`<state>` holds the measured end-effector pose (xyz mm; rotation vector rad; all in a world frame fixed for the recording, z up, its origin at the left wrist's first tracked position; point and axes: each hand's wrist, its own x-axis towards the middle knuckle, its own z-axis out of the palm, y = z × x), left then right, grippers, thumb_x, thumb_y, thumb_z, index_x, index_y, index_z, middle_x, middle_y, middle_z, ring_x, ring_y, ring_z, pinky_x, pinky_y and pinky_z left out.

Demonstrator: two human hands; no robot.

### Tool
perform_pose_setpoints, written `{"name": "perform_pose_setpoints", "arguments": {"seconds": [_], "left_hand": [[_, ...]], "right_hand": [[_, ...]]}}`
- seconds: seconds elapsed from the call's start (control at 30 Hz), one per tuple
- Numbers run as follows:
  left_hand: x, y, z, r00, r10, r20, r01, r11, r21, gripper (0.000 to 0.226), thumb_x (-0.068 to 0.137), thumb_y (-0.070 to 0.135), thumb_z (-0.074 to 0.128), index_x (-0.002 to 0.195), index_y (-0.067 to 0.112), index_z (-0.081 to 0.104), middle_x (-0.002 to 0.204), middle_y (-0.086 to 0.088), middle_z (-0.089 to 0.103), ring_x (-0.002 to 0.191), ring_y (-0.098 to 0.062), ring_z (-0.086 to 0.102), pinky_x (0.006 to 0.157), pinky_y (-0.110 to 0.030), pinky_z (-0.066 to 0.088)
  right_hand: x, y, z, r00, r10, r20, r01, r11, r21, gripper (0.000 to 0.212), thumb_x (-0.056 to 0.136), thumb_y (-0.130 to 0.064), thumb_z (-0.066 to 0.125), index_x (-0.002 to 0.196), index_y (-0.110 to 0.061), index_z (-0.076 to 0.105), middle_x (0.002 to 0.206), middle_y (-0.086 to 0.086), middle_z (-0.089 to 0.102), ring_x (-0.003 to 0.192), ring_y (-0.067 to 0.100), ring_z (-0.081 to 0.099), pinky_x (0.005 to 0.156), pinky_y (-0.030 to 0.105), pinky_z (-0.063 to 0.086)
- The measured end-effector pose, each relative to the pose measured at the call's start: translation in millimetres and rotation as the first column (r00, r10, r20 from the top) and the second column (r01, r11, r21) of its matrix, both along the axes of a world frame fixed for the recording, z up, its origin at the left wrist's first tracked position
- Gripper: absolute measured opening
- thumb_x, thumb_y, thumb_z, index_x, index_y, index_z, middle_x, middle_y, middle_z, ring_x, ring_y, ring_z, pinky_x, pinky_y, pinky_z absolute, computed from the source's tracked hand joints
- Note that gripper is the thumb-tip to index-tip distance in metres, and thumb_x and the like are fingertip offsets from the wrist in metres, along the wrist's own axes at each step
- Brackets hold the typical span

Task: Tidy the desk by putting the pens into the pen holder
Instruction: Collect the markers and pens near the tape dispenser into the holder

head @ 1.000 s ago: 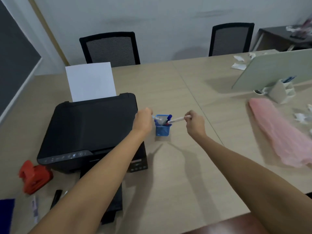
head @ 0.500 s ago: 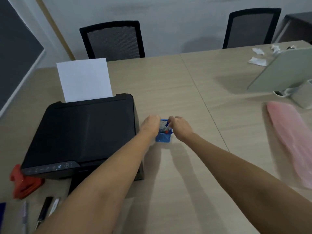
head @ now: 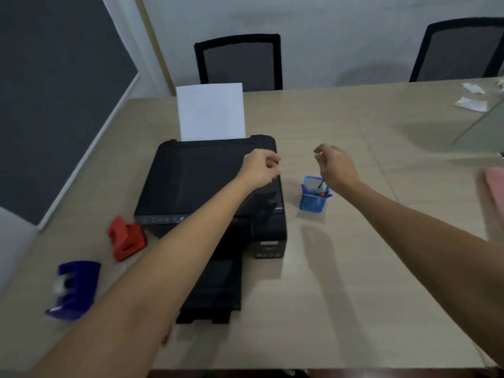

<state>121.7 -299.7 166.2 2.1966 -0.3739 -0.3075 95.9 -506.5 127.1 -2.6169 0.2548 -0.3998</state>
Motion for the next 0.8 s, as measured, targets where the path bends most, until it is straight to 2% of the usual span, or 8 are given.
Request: {"name": "perform_pose_setpoints", "arguments": {"seconds": [0.1,0.23,0.37,0.43,0.53,0.6,0.7,0.8], "left_hand": [[-22.9,94.0,27.2,0.995,-0.017,-0.1,0.008,0.996,-0.092,0.03,0.089,0.016,0.065,0.119,0.011,0.064,0.09,-0.001,0.068,0.077,-0.01,0.065,0.069,-0.021,0.058],[-52.0,227.1,29.9,0.985,-0.03,-0.169,0.029,1.0,-0.011,0.025,0.091,0.015,0.063,0.115,0.01,0.065,0.08,0.002,0.064,0.07,-0.01,0.061,0.064,-0.02,0.054],[-83.6,349.3,11.4,0.966,0.03,-0.256,0.0,0.994,0.113,0.028,0.092,0.01,0.06,0.119,0.002,0.062,0.095,-0.011,0.064,0.069,-0.012,0.057,0.053,-0.011,0.051],[-98.0,393.7,-15.2,0.951,0.098,-0.292,-0.048,0.983,0.175,0.026,0.092,0.009,0.059,0.117,0.001,0.063,0.094,-0.014,0.063,0.07,-0.015,0.058,0.053,-0.013,0.051],[-114.7,432.9,-76.3,0.912,0.223,-0.344,-0.132,0.954,0.268,0.025,0.092,0.009,0.056,0.113,0.001,0.067,0.088,-0.013,0.066,0.076,-0.024,0.062,0.069,-0.03,0.055],[-117.6,444.5,-121.8,0.903,0.269,-0.334,-0.144,0.924,0.354,0.029,0.092,0.007,0.052,0.117,0.003,0.067,0.111,-0.017,0.068,0.1,-0.03,0.066,0.086,-0.032,0.051],[-118.8,442.9,-167.4,0.907,0.23,-0.353,-0.07,0.909,0.41,0.04,0.093,0.004,0.051,0.132,0.011,0.058,0.142,-0.014,0.049,0.125,-0.03,0.053,0.097,-0.022,0.04],[-118.8,435.9,-198.0,0.933,0.205,-0.296,-0.022,0.852,0.523,0.044,0.093,0.015,0.051,0.135,0.028,0.053,0.14,-0.015,0.035,0.121,-0.036,0.052,0.108,-0.035,0.04]], "right_hand": [[0.2,65.2,21.0,0.987,0.069,0.146,-0.067,0.998,-0.017,0.025,0.095,-0.017,0.046,0.111,-0.004,0.061,0.104,0.024,0.062,0.094,0.041,0.059,0.077,0.04,0.044],[-16.7,164.0,31.2,0.949,0.12,0.291,-0.141,0.989,0.053,0.025,0.096,-0.019,0.043,0.112,-0.007,0.058,0.109,0.018,0.059,0.087,0.036,0.058,0.078,0.038,0.045],[-50.7,272.1,7.8,0.918,0.167,0.36,-0.202,0.977,0.064,0.023,0.096,-0.017,0.045,0.111,-0.005,0.058,0.102,0.015,0.056,0.091,0.028,0.053,0.076,0.02,0.033],[-69.8,321.7,-11.0,0.929,0.213,0.304,-0.25,0.964,0.088,0.022,0.096,-0.016,0.046,0.113,-0.006,0.057,0.102,0.012,0.055,0.091,0.024,0.053,0.077,0.019,0.034],[-99.8,379.3,-39.8,0.95,0.273,0.15,-0.294,0.945,0.142,0.019,0.096,-0.014,0.047,0.112,-0.009,0.056,0.104,0.007,0.055,0.089,0.019,0.054,0.075,0.025,0.043],[-118.5,408.8,-57.9,0.947,0.32,-0.005,-0.314,0.934,0.17,0.017,0.096,-0.013,0.046,0.109,-0.01,0.056,0.102,0.007,0.057,0.087,0.018,0.056,0.074,0.031,0.051],[-144.2,440.8,-83.2,0.892,0.362,-0.27,-0.342,0.932,0.118,0.021,0.096,-0.007,0.04,0.111,-0.012,0.054,0.099,0.012,0.061,0.085,0.028,0.063,0.072,0.043,0.057],[-164.9,461.5,-107.3,0.769,0.31,-0.559,-0.396,0.918,-0.035,0.04,0.09,0.002,0.044,0.127,-0.015,0.043,0.104,0.016,0.062,0.085,0.031,0.065,0.072,0.041,0.058]]}}
